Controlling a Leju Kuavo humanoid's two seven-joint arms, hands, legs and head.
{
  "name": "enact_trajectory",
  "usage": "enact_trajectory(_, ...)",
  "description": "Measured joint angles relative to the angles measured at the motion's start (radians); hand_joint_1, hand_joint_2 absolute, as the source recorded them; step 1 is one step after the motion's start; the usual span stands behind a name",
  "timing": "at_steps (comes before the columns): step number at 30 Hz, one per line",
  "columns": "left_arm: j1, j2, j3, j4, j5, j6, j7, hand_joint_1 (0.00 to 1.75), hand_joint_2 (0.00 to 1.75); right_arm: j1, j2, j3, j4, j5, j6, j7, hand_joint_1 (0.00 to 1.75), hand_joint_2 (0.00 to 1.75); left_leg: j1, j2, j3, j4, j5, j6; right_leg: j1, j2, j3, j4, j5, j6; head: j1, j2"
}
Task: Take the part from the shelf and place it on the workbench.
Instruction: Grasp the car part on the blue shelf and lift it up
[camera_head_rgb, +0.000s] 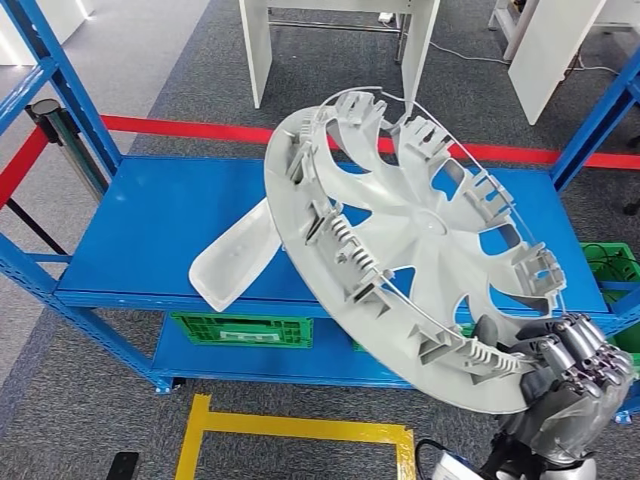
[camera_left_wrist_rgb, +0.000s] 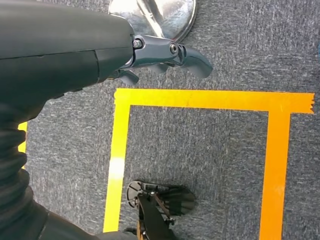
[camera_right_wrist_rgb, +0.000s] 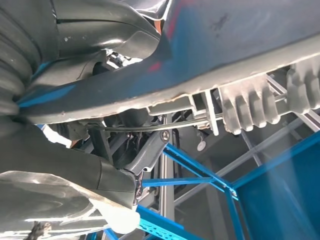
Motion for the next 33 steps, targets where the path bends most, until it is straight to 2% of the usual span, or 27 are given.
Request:
enact_trajectory(10, 0.000, -0.001, 0.015, 0.000, 0.014, 0.000, 0.001, 0.00, 1.75, 0.014, 0.002, 0.009, 0.000, 0.001, -0.002, 0.000, 1.75, 1.75, -0.008, 0.000, 0.000, 0.004, -0.003, 0.005, -0.006, 0.000, 0.000, -0.001, 0.001, 0.005, 0.000, 0.000)
enact_trajectory(13, 0.000, -0.001, 0.018, 0.000, 0.015, 0.000, 0.001, 0.00, 1.75, 0.017, 0.006, 0.010, -0.002, 0.001, -0.002, 0.000, 1.75, 1.75, -0.012, 0.000, 0.000, 0.005, -0.002, 0.012, -0.011, 0.000, 0.002, -0.002, 0.004, 0.013, 0.000, 0.000)
enact_trajectory(15, -0.001, -0.002, 0.021, 0.000, 0.015, 0.000, 0.001, 0.00, 1.75, 0.021, 0.007, 0.010, -0.008, 0.001, -0.002, 0.000, 1.75, 1.75, -0.008, 0.002, 0.002, -0.005, 0.006, 0.022, -0.012, 0.000, -0.003, 0.007, -0.007, 0.018, 0.000, 0.000)
enact_trajectory(16, -0.001, -0.002, 0.022, 0.000, 0.016, 0.000, 0.001, 0.00, 1.75, 0.022, 0.008, 0.010, -0.011, 0.001, -0.002, 0.000, 1.75, 1.75, -0.005, 0.003, 0.002, -0.011, 0.011, 0.027, -0.011, 0.000, -0.014, 0.030, -0.027, 0.019, 0.002, 0.000)
enact_trajectory(17, -0.002, -0.003, 0.023, 0.000, 0.016, -0.001, 0.001, 0.00, 1.75, 0.024, 0.008, 0.010, -0.013, 0.001, -0.002, 0.000, 1.75, 1.75, -0.003, 0.004, 0.001, -0.015, 0.015, 0.031, -0.011, 0.001, -0.036, 0.077, -0.059, 0.020, 0.003, 0.000)
enact_trajectory(19, -0.002, -0.003, 0.024, 0.000, 0.017, -0.001, 0.001, 0.00, 1.75, 0.027, 0.008, 0.010, -0.014, 0.001, -0.002, 0.000, 1.75, 1.75, -0.003, 0.006, -0.005, -0.015, 0.019, 0.033, -0.011, 0.001, -0.094, 0.215, -0.129, 0.021, 0.005, 0.000)
enact_trajectory(20, -0.002, -0.003, 0.025, 0.000, 0.018, -0.001, 0.002, 0.00, 1.75, 0.028, 0.008, 0.009, -0.014, 0.001, -0.002, 0.000, 1.75, 1.75, -0.004, 0.007, -0.009, -0.015, 0.021, 0.032, -0.011, 0.001, -0.117, 0.271, -0.150, 0.022, 0.005, 0.000)
enact_trajectory(21, -0.002, -0.003, 0.026, 0.000, 0.019, -0.002, 0.002, 0.00, 1.75, 0.030, 0.008, 0.009, -0.014, 0.000, -0.002, 0.000, 1.75, 1.75, -0.004, 0.007, -0.012, -0.014, 0.023, 0.030, -0.011, 0.001, -0.124, 0.291, -0.150, 0.022, 0.006, 0.000)
enact_trajectory(22, -0.002, -0.003, 0.027, 0.000, 0.020, -0.002, 0.002, 0.00, 1.75, 0.031, 0.008, 0.008, -0.014, 0.000, -0.002, -0.001, 1.75, 1.75, -0.004, 0.007, -0.014, -0.013, 0.026, 0.028, -0.011, 0.001, -0.110, 0.269, -0.130, 0.022, 0.006, 0.000)
enact_trajectory(24, -0.002, -0.003, 0.029, 0.000, 0.023, -0.002, 0.002, 0.00, 1.75, 0.031, 0.008, 0.008, -0.014, -0.002, -0.002, -0.002, 1.75, 1.75, -0.003, 0.006, -0.018, -0.009, 0.030, 0.022, -0.011, 0.001, -0.035, 0.131, -0.066, 0.017, 0.006, 0.000)
enact_trajectory(25, -0.003, -0.004, 0.030, 0.000, 0.023, -0.002, 0.002, 0.00, 1.75, 0.030, 0.008, 0.008, -0.015, -0.002, -0.002, -0.003, 1.75, 1.75, -0.004, 0.005, -0.021, -0.005, 0.032, 0.017, -0.010, 0.001, -0.002, 0.064, -0.044, 0.014, 0.006, 0.000)
enact_trajectory(26, -0.003, -0.004, 0.030, 0.000, 0.023, -0.002, 0.002, 0.00, 1.75, 0.030, 0.008, 0.008, -0.016, -0.002, -0.002, -0.003, 1.75, 1.75, -0.006, 0.005, -0.024, -0.004, 0.035, 0.010, -0.009, 0.002, 0.018, 0.021, -0.033, 0.010, 0.005, 0.000)
enact_trajectory(28, -0.003, -0.004, 0.031, 0.000, 0.023, -0.003, 0.002, 0.00, 1.75, 0.031, 0.008, 0.008, -0.017, -0.002, -0.002, -0.003, 1.75, 1.75, -0.006, 0.004, -0.028, -0.004, 0.044, -0.005, -0.004, 0.004, 0.020, 0.006, -0.027, 0.000, 0.004, 0.000)
enact_trajectory(30, -0.003, -0.003, 0.032, 0.000, 0.024, -0.003, 0.003, 0.00, 1.75, 0.031, 0.008, 0.008, -0.018, -0.003, -0.002, -0.003, 1.75, 1.75, -0.003, 0.004, -0.034, -0.002, 0.043, -0.020, -0.005, 0.002, 0.011, 0.005, -0.013, -0.016, 0.004, 0.000)
enact_trajectory(31, -0.002, -0.002, 0.032, 0.000, 0.024, -0.003, 0.004, 0.00, 1.75, 0.030, 0.009, 0.008, -0.019, -0.004, -0.002, -0.003, 1.75, 1.75, -0.001, 0.003, -0.042, 0.015, 0.023, -0.025, -0.007, 0.000, 0.007, 0.003, -0.004, -0.024, 0.003, 0.000)
enact_trajectory(33, -0.002, -0.002, 0.033, 0.000, 0.024, -0.003, 0.006, 0.00, 1.75, 0.030, 0.011, 0.008, -0.020, -0.007, -0.002, -0.003, 1.75, 1.75, 0.002, 0.003, -0.074, 0.110, -0.057, -0.035, -0.008, -0.004, -0.006, 0.002, 0.013, -0.036, -0.001, 0.000)
